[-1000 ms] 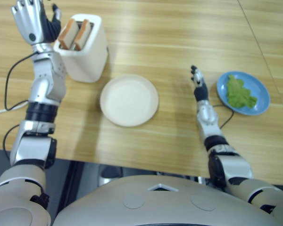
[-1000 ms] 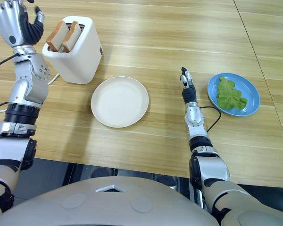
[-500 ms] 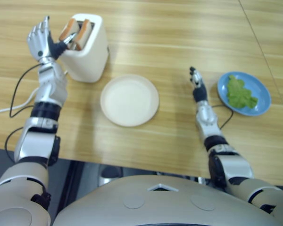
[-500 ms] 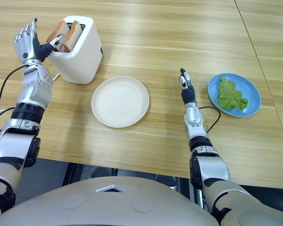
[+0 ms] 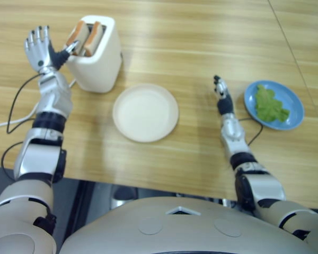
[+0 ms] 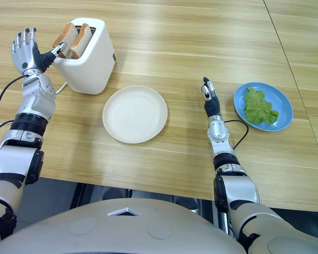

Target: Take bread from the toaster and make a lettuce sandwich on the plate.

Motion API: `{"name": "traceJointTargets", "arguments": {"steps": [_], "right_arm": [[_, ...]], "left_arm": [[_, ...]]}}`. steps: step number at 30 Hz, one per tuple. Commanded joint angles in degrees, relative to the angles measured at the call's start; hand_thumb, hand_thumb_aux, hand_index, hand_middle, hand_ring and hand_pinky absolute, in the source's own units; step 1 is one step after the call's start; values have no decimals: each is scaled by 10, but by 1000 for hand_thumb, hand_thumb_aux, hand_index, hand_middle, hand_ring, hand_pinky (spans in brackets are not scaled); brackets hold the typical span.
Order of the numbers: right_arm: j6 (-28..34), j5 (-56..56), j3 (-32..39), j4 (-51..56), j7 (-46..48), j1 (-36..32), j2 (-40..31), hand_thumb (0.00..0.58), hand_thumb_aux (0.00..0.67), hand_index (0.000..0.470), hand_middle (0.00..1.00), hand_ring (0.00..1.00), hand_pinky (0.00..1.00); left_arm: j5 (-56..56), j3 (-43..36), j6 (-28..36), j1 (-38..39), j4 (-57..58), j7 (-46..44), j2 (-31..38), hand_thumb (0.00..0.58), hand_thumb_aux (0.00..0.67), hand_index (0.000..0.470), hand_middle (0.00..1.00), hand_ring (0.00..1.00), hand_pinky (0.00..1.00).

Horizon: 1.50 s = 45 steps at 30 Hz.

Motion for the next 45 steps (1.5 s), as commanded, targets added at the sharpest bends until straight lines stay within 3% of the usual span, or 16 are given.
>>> {"name": "traceJointTargets", "arguments": {"steps": [1, 9, 10, 11, 12, 13, 16, 17, 25, 28, 30, 31, 34, 39, 42, 45], "right_arm": [[3, -5, 3, 5, -2, 0, 1, 0, 0, 0, 0, 0, 0], [3, -6, 4, 3, -3, 1, 1, 0, 0, 0, 0, 0, 0], [3, -5, 4, 2, -3, 2, 1, 0, 0, 0, 0, 0, 0], [3, -5, 4, 2, -4, 3, 2, 0, 0, 0, 0, 0, 0], [3, -5, 4, 2, -3, 3, 2, 0, 0, 0, 0, 0, 0], [3, -5, 4, 3, -3, 3, 2, 0, 0, 0, 0, 0, 0], [3, -5, 4, 2, -4, 4, 2, 0, 0, 0, 0, 0, 0], [3, -5, 4, 2, -4, 4, 2, 0, 0, 0, 0, 0, 0], [3, -5, 4, 5, -4, 4, 2, 0, 0, 0, 0, 0, 0], [5, -7, 5, 7, -5, 2, 3, 0, 0, 0, 0, 0, 0], [6, -7, 6, 8, -6, 1, 3, 0, 0, 0, 0, 0, 0], [6, -8, 6, 8, -6, 1, 3, 0, 0, 0, 0, 0, 0], [6, -9, 6, 10, -7, 1, 3, 0, 0, 0, 0, 0, 0], [7, -11, 5, 13, -7, -1, 5, 0, 0, 0, 0, 0, 0], [7, -11, 5, 14, -7, -1, 5, 0, 0, 0, 0, 0, 0], [7, -11, 5, 15, -7, -2, 6, 0, 0, 0, 0, 0, 0]], "left_arm": [[6, -21, 6, -20, 34, -7, -1, 0, 0, 0, 0, 0, 0], [17, -57, 4, -41, 69, 0, -4, 5, 3, 2, 0, 0, 0], [17, -59, 3, -42, 68, 3, -4, 387, 284, 195, 0, 0, 0], [16, -59, 3, -42, 63, 10, -4, 564, 560, 384, 0, 0, 0], [15, -58, 3, -40, 56, 15, -3, 564, 560, 384, 0, 0, 0], [13, -57, -1, -39, 52, 16, -3, 580, 670, 460, 0, 0, 0], [14, -56, -8, -33, 30, 33, -3, 580, 670, 460, 47, 47, 47], [14, -55, -11, -30, 19, 39, -3, 580, 670, 460, 271, 271, 271], [24, -50, -24, -4, -75, 71, -2, 580, 670, 460, 337, 337, 337], [27, -43, -31, 8, -115, 91, 1, 580, 670, 460, 435, 435, 435], [26, -29, -37, 22, -155, 107, 5, 580, 670, 460, 929, 929, 929], [20, -17, -45, 30, -179, 113, 7, 580, 670, 460, 1000, 1000, 1000], [-41, 39, -99, 59, -250, 106, 7, 580, 670, 460, 1000, 1000, 1000], [-226, 153, -217, 108, -364, 13, -11, 580, 670, 460, 1000, 1000, 1000], [-387, 192, -241, 122, -394, -116, -44, 580, 670, 460, 1000, 1000, 1000], [-502, 203, -223, 141, -404, -245, -60, 580, 670, 460, 1000, 1000, 1000]]}}
